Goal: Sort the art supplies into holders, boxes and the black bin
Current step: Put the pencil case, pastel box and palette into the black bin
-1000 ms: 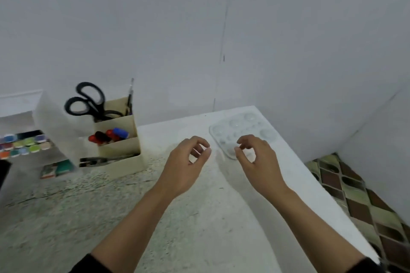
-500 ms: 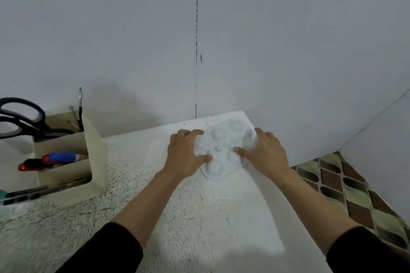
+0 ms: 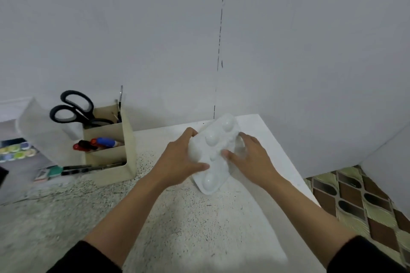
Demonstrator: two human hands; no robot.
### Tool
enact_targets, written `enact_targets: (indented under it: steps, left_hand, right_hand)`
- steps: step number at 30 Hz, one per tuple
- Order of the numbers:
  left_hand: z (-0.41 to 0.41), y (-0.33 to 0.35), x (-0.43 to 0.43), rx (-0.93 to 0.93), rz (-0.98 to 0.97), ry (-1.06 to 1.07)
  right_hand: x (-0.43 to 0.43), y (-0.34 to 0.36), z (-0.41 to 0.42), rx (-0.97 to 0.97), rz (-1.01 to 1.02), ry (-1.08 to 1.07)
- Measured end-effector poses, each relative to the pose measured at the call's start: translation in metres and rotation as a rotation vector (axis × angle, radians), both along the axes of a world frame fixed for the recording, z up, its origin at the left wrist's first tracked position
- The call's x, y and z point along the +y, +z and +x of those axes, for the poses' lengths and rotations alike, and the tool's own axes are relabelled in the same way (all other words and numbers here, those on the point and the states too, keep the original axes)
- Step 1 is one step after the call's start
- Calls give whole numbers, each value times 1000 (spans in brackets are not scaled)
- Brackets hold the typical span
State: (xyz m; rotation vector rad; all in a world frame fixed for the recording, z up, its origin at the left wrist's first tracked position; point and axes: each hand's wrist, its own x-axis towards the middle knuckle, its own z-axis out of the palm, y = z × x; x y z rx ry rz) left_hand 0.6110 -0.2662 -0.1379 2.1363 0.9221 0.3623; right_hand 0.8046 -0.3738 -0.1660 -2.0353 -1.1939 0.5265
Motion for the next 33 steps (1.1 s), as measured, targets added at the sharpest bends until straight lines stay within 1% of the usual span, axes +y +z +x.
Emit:
enact_targets:
  steps: [1, 2, 4, 5, 7, 9, 12, 17, 21, 25, 29, 33]
  left_hand:
    - [-14, 7, -7, -40, 9, -6]
    - [-29, 13, -14, -67, 24, -13]
    - [-58, 24, -27, -92, 77, -23]
    - [-73, 29, -33, -95, 109, -28]
    - [-99, 43, -42, -110, 160, -33]
    - [-127, 59, -46, -168, 182, 4]
    - [-176, 81, -45, -243, 197, 48]
    - [-269, 93, -31, -193, 186, 10]
    - [-351, 93, -9, -187, 146, 26]
    - [-421, 101, 17, -245, 137, 11]
    - [-468, 108, 43, -289, 120, 5]
    - [-502, 109, 65, -261, 117, 4]
  right_hand:
    - [0, 7, -17, 109, 55, 28]
    - [1, 16, -36, 275, 89, 46]
    - [4, 29, -73, 660, 93, 76]
    - [6, 35, -91, 788, 87, 84]
    - [12, 49, -121, 916, 107, 87]
    - [19, 65, -151, 1011, 141, 93]
    - [24, 92, -196, 1103, 110, 135]
    - [39, 118, -266, 1297, -87, 212]
    - [63, 126, -341, 1421, -156, 263]
    - [92, 135, -407, 1449, -77, 301]
    - [117, 149, -452, 1461, 24, 283]
    - [148, 155, -480, 1408, 36, 299]
